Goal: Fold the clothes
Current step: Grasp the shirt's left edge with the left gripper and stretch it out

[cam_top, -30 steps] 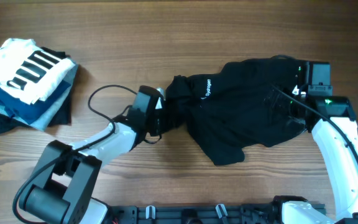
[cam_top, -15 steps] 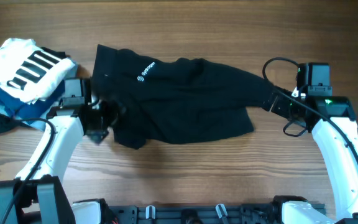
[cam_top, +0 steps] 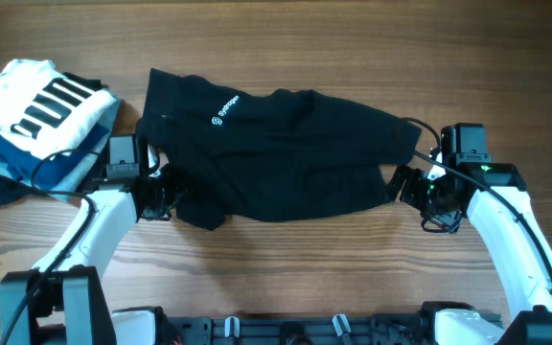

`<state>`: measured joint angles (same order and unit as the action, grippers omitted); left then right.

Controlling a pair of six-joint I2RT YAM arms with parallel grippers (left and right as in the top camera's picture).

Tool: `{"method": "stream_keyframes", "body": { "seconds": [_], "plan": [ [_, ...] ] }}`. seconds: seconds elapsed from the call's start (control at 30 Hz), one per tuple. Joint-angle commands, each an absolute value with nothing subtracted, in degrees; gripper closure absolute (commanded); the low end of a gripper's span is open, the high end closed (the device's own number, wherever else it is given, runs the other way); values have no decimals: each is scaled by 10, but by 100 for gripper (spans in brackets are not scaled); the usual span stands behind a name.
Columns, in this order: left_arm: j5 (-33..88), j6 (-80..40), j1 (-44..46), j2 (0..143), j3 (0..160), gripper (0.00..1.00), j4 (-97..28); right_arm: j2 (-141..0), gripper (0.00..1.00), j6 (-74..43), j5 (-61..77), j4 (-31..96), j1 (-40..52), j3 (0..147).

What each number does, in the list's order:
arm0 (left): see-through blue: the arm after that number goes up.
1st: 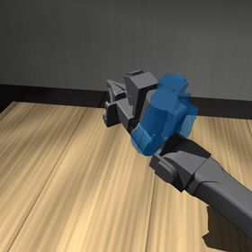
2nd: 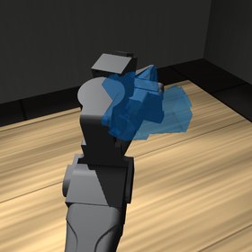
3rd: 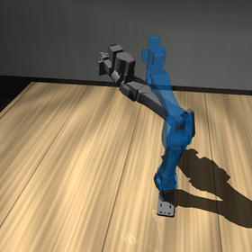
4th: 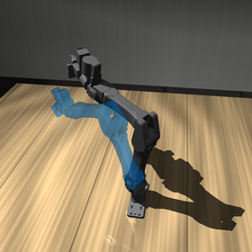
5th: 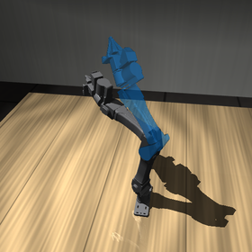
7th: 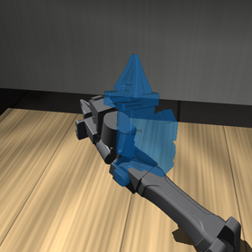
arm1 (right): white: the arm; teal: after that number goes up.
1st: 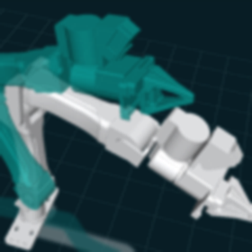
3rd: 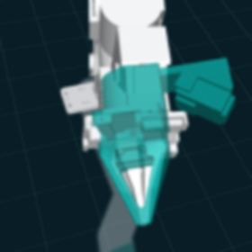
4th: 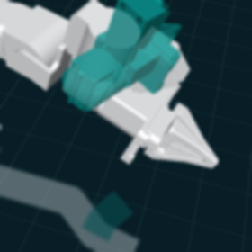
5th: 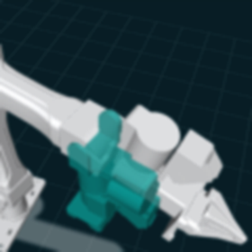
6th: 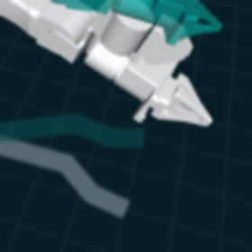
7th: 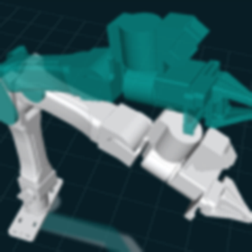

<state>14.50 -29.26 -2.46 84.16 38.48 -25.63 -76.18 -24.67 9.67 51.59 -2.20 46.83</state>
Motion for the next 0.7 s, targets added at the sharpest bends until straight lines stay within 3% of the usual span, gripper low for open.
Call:
{"method": "stream_keyframes", "body": {
  "seconds": [0.0, 0.13, 0.17, 0.33, 0.53, 0.67],
  "plan": [
    [158, -270, 1, 858, 380, 40, -252, -767, 0, -257, 107, 519, -23, 463],
    [138, -270, 21, 893, 379, 49, -253, -767, 0, -257, 111, 526, -23, 463],
    [126, -270, 21, 894, 379, 66, -252, -767, 0, -257, 111, 527, -23, 463],
    [93, -270, 21, 882, 379, 96, -266, -767, 0, -257, 111, 528, -23, 463],
    [93, -270, 0, 773, 398, 96, -357, -767, 1, -258, 154, 533, -22, 437],
    [93, -270, 1, 731, 398, 96, -398, -767, 4, -287, 204, 408, -22, 354]
  ]
}}
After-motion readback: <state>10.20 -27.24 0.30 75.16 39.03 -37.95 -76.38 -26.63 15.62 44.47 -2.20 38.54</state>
